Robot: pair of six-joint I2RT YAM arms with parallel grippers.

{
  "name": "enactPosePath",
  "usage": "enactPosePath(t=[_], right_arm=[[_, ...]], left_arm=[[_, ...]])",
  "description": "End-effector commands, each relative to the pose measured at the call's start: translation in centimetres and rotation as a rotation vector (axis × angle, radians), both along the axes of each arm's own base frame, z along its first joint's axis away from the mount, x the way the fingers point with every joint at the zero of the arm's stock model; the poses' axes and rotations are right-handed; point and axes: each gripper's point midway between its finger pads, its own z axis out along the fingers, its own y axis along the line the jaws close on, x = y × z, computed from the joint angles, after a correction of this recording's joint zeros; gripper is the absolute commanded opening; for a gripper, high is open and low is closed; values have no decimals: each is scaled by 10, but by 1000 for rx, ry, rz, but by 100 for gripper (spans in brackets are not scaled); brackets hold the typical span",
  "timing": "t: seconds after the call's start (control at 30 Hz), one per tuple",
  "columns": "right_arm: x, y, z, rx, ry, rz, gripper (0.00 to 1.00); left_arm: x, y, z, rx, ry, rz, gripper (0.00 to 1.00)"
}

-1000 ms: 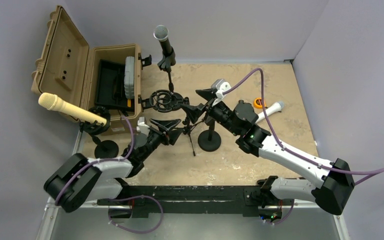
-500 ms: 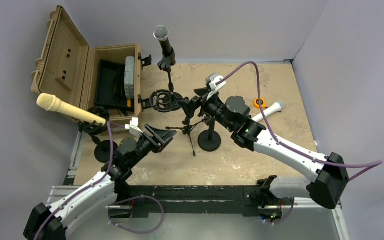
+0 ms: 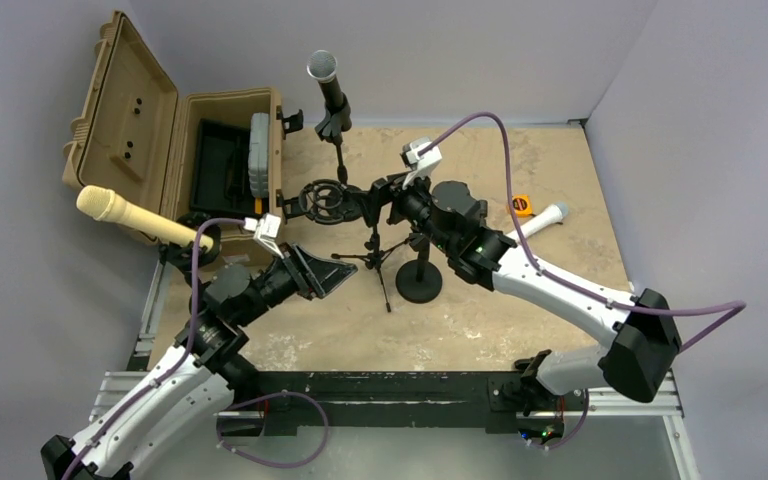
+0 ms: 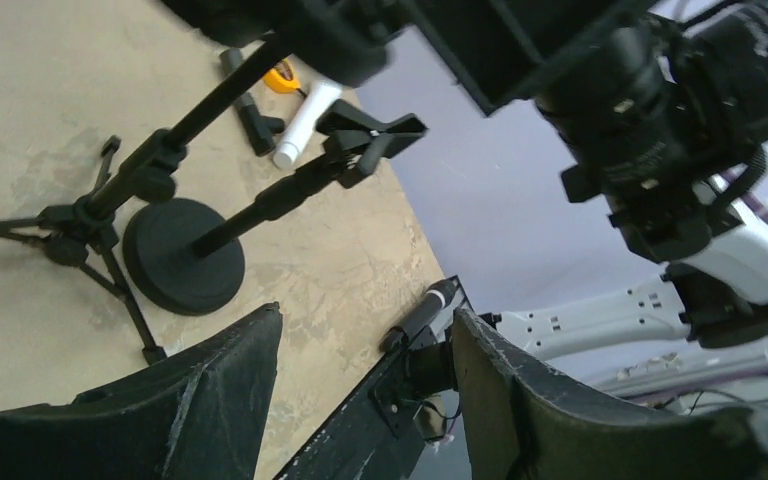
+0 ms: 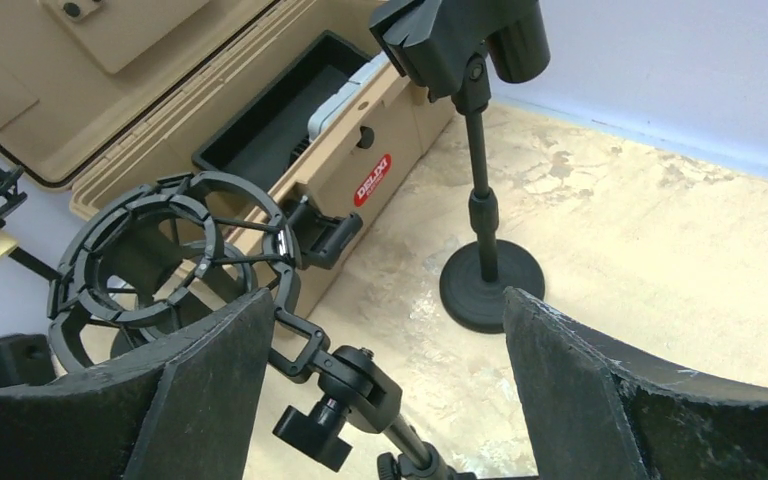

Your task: Remove the microphone from the stand

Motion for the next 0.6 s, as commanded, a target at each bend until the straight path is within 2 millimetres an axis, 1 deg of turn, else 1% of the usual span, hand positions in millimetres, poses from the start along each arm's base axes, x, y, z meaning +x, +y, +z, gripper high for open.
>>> enactPosePath(t=[0.0,0.07,0.17,0.23,0.3,0.37,0.47,0.57], right_arm=[[0,-16,-29,-52,62,-56,80],[-6,-18,-35,-49,74,-41,80],[-11,-21,-41,-48,85,-35,80],[-11,-22,-43,-50,91,-37,80],[-12,-22,-41,-53,94,-35,80],[-13,-21,-31,-32,79,-26,80],[-15,-19,-9,-2,47,-10,80],[-15,-18,15,29,11,-1,80]], left_arm=[[-23,-2,53,45,-249,-123,61],[-31,2,74,68,-353,-140,61],[-40,10,94,153,-452,-151,62],[-41,17,105,203,-497,-134,62],[-42,23,116,236,-540,-112,62],[-40,28,122,256,-551,-87,62],[-36,31,126,274,-553,-65,64],[-21,36,124,302,-501,6,68]])
